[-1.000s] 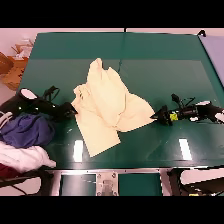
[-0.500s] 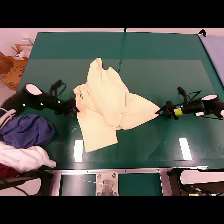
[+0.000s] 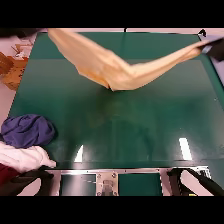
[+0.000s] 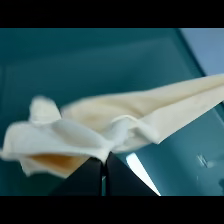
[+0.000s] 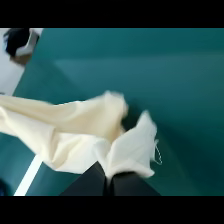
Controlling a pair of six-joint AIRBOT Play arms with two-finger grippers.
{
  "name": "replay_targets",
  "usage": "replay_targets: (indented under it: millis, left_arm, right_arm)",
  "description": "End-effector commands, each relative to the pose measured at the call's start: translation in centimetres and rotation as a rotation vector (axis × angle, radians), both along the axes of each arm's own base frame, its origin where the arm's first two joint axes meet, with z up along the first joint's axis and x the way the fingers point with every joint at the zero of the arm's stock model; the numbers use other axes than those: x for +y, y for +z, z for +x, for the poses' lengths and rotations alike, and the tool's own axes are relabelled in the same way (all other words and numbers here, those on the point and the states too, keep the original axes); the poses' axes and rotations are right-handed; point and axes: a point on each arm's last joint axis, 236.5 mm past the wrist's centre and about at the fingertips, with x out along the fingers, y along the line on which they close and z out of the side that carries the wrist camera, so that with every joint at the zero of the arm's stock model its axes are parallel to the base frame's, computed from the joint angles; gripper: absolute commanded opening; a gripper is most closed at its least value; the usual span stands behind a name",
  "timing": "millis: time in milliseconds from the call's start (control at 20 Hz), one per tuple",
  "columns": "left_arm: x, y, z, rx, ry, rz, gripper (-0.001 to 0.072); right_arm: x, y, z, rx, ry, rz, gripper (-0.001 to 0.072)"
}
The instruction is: Fold the shirts.
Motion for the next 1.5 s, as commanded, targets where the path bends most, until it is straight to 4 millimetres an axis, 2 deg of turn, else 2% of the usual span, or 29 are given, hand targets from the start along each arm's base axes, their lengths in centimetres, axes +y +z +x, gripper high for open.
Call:
replay_targets:
  millis: [0,50,100,150,200,300,350,500,600,700,850,1050,1200,1300,1400,1450]
  left_arm:
    - [0.2,15.0,-9.7,-0.416,0.014,-0.021,0.0023]
    - [0.4,17.6,-11.9,-0.501,0.025,-0.037,0.0023]
    - [0.7,19.0,-13.1,-0.551,0.042,-0.056,0.0023]
    - [1.3,19.9,-14.3,-0.590,0.072,-0.056,0.0023]
    - [2.1,19.9,-14.5,-0.597,0.116,-0.040,0.0023]
    - [4.0,19.2,-13.7,-0.565,0.211,-0.005,0.0023]
    - [4.7,18.7,-13.2,-0.545,0.244,0.018,0.0023]
    - [5.1,14.3,-9.0,-0.405,0.257,0.046,0.0024]
    - [5.2,9.4,-5.2,-0.269,0.254,0.058,0.0023]
    - [5.2,3.7,-0.8,-0.118,0.252,0.073,0.0024]
    - [5.0,-7.0,5.8,0.137,0.230,0.098,0.0024]
    - [4.2,-22.4,13.2,0.454,0.207,0.077,0.0024]
    - [2.4,-31.6,18.0,0.589,0.186,-0.043,0.0024]
    - [2.4,-34.6,20.1,0.608,0.225,-0.102,0.0023]
    - [2.9,-36.5,21.4,0.612,0.264,-0.118,0.0024]
    - [3.2,-37.1,22.0,0.606,0.281,-0.120,0.0023]
  right_arm:
    - [0.6,14.5,-7.1,-0.380,-0.145,-0.120,0.0013]
    - [0.4,16.4,-8.9,-0.432,-0.188,-0.160,0.0013]
    - [0.1,18.0,-10.6,-0.475,-0.238,-0.205,0.0013]
    - [-0.2,19.0,-11.9,-0.509,-0.279,-0.255,0.0014]
    - [-0.6,19.7,-13.0,-0.534,-0.319,-0.299,0.0013]
    - [-1.3,20.1,-14.6,-0.551,-0.384,-0.367,0.0013]
    - [-1.9,19.8,-14.8,-0.532,-0.410,-0.375,0.0013]
    - [-2.7,17.0,-13.5,-0.439,-0.399,-0.363,0.0013]
    - [-3.7,13.0,-10.6,-0.333,-0.370,-0.318,0.0013]
    - [-5.0,7.3,-6.8,-0.207,-0.327,-0.260,0.0013]
    - [-7.6,-3.3,-0.7,-0.014,-0.293,-0.154,0.0013]
    - [-10.6,-18.4,5.8,0.292,-0.278,-0.048,0.0013]
    - [-11.3,-28.5,10.1,0.470,-0.239,0.038,0.0013]
    - [-11.8,-32.4,12.7,0.527,-0.219,0.059,0.0013]
    - [-12.3,-34.2,14.9,0.550,-0.195,0.073,0.0013]
    - [-12.5,-34.4,15.9,0.551,-0.187,0.080,0.0013]
